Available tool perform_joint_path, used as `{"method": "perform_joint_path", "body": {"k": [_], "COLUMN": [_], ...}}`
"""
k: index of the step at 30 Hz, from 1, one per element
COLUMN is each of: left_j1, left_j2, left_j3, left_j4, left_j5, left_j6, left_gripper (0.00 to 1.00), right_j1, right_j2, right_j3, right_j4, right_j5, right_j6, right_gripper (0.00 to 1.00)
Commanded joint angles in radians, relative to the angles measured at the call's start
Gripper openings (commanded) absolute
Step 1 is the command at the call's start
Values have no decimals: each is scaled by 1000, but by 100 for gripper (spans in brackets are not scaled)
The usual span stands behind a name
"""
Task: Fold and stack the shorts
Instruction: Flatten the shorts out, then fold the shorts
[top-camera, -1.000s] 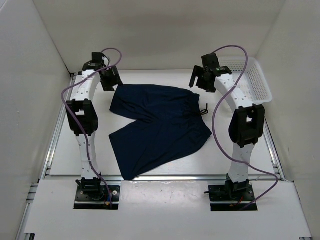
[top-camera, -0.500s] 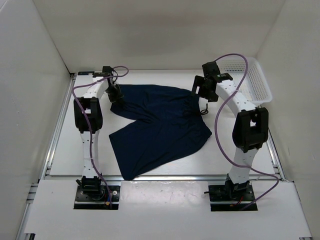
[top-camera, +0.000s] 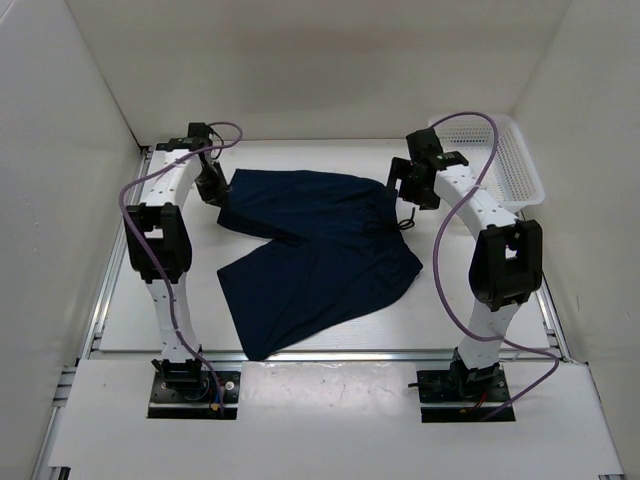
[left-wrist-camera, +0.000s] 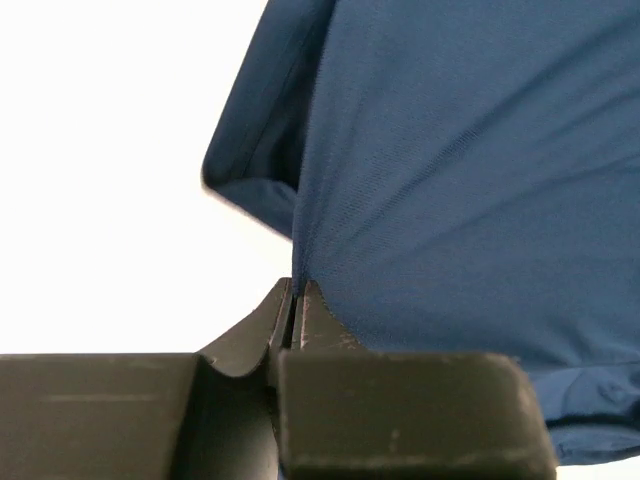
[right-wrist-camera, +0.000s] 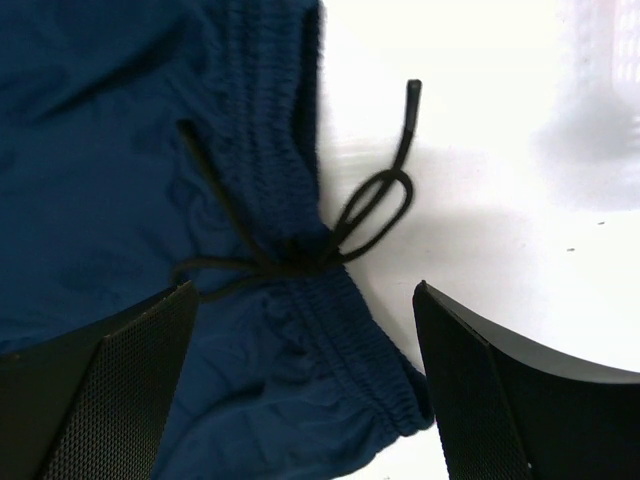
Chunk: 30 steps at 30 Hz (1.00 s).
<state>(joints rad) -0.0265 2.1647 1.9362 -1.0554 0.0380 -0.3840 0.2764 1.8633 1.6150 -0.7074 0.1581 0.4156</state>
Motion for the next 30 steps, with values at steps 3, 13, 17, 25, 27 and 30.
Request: {"method": "perform_joint_path", "body": {"k": [3, 13, 17, 25, 27, 30], "left_j1": [34, 54, 54, 11, -47, -134], "left_j2": [-132, -285, -379, -708, -758, -830], "left_j3": [-153, -290, -342, -748, -893, -1044], "left_j4": [-20, 9, 9, 63, 92, 130], "left_j5": [-93, -93, -81, 100, 158, 169], "left_j6": [-51, -96, -116, -194, -242, -327], "left_gripper": [10, 86, 98, 97, 96, 96], "right_j1": [1, 1, 1, -20, -35, -81], "right_j2": [-72, -173, -252, -486, -535, -573], "right_j3": [-29, -133, -229, -565, -675, -762], "right_j4": [3, 3, 3, 25, 52, 109], "right_j5": [14, 4, -5, -158, -230, -288], "right_j6": [-17, -28, -28, 63, 90, 133], "right_gripper": [92, 93, 93, 93, 91, 85]}}
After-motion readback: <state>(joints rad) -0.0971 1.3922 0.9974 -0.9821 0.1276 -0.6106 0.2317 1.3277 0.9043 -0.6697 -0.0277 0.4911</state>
